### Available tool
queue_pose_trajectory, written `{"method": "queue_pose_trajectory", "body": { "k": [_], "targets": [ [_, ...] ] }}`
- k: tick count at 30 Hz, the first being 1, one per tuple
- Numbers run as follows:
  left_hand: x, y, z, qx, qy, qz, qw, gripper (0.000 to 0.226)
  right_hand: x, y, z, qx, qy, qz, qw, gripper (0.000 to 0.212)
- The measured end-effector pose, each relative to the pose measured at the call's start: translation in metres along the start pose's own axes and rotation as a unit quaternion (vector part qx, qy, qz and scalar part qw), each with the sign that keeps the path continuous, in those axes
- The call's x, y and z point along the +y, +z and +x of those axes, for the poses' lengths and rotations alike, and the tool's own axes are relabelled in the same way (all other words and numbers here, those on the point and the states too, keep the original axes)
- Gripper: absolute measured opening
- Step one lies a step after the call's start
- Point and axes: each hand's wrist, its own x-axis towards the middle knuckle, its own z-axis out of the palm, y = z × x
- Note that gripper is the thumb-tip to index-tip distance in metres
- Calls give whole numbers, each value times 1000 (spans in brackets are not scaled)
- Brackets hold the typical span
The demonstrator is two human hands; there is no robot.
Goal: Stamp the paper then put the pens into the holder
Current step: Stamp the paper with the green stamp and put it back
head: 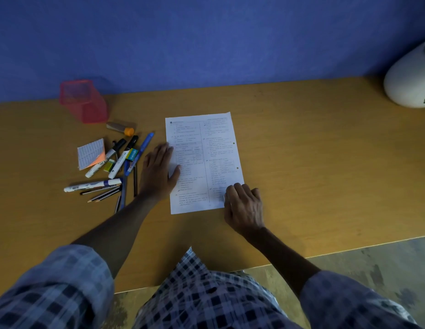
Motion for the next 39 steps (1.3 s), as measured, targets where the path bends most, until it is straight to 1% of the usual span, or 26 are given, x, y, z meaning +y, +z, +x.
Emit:
{"method": "queue_pose_trajectory", "body": {
  "k": [6,11,20,22,24,26,27,28,29,30,31,32,36,38,39],
  "targets": [
    [1,2,-1,2,1,-6,1000,63,0,1,-4,21,-1,4,1000,13],
    [0,3,0,0,-1,-3,1000,63,0,1,-5,19,-1,2,1000,11],
    [-1,3,1,-3,0,-3,1000,63,2,-2,-6,-22,6,-14,1000,8],
    [-1,3,1,-1,0,-3,1000,63,2,-6,-8,-30,25,-6,999,9],
    [-1,3,1,-2,0,-3,1000,63,4,-9,-7,-40,63,19,997,11],
    [-2,4,1,-2,2,2,1000,63,5,-16,-6,-33,114,61,991,17],
    [-2,4,1,-2,3,5,1000,63,3,-23,-4,-16,137,96,986,21],
    [-2,3,2,-3,3,7,1000,63,1,-31,-2,8,163,152,975,22],
    [-2,3,2,-3,3,9,1000,64,-2,-40,1,40,195,231,952,21],
    [-2,3,2,-4,2,12,1000,64,-5,-49,5,68,232,325,914,19],
    [-2,3,2,-6,2,13,1000,65,-8,-59,10,85,271,408,868,18],
    [-2,3,2,-8,2,14,1000,65,-9,-68,17,99,304,471,822,19],
    [-2,2,3,-9,6,12,1000,66,-4,-99,40,113,396,602,685,11],
    [-2,2,2,-7,7,11,1000,65,-4,-115,50,108,402,663,622,13],
    [-2,2,2,-6,7,11,1000,65,-4,-122,54,105,398,697,587,18]
  ]
}}
